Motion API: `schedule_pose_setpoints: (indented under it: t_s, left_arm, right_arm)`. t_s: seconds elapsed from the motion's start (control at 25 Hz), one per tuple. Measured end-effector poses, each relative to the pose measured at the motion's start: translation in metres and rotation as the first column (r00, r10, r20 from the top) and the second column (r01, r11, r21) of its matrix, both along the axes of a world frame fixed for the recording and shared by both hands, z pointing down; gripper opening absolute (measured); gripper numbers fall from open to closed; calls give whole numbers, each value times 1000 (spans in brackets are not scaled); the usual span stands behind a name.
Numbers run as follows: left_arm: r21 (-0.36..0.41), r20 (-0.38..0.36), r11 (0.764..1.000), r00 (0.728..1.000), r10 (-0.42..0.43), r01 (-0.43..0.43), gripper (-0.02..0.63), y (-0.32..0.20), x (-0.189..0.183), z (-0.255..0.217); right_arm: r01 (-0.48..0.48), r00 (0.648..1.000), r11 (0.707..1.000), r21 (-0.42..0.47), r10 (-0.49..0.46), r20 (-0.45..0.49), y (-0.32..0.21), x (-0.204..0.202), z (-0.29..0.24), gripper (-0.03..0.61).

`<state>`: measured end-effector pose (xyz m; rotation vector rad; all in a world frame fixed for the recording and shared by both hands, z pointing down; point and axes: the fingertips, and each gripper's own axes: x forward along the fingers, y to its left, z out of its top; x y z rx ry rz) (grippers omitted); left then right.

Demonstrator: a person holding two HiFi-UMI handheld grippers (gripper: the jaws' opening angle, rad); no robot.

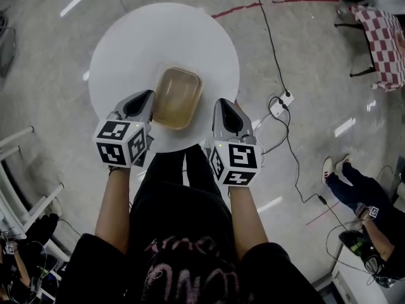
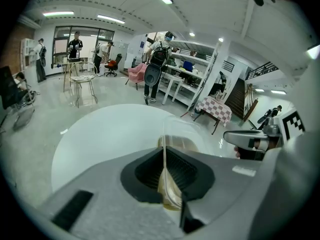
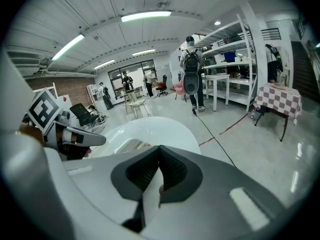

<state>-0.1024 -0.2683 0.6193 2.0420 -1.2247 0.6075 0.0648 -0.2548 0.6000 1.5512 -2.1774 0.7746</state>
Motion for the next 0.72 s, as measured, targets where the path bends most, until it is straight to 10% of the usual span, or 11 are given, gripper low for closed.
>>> schedule_pose_setpoints:
  t_s: [0.72]
  left_arm:
    - [124, -28, 992, 999, -37, 40, 15, 19, 3, -72]
  right_arm:
    - [3, 1000, 994, 105, -5, 12, 14, 6, -67, 5]
